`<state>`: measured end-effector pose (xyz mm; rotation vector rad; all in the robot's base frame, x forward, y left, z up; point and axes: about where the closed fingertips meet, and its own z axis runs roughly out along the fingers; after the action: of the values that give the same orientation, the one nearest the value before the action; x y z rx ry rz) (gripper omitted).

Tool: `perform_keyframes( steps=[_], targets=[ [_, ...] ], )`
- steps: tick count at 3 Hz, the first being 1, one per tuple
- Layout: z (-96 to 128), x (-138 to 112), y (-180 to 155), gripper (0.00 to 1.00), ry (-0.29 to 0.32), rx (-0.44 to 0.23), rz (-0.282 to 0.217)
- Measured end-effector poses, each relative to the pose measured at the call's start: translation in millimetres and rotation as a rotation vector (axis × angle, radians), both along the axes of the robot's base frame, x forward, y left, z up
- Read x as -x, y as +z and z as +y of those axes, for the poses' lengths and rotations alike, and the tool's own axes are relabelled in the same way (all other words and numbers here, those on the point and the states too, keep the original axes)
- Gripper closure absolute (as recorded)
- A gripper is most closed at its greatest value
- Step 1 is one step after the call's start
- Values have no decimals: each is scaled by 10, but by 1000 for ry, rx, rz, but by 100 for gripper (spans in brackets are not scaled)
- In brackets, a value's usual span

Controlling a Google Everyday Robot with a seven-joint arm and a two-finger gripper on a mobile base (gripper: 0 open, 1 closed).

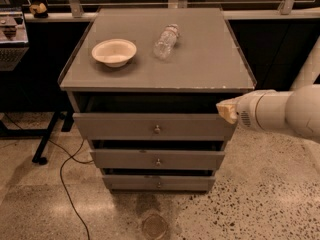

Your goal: Open top drawer

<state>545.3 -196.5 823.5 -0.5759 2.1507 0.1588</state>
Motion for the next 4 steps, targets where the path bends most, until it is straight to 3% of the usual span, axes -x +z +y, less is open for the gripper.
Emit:
perform_keyframes(
  steps=[2, 4],
  targets=[
    [15, -173, -351, 100, -15, -45, 79],
    [26, -180, -379, 100, -36, -63, 57]
  ],
)
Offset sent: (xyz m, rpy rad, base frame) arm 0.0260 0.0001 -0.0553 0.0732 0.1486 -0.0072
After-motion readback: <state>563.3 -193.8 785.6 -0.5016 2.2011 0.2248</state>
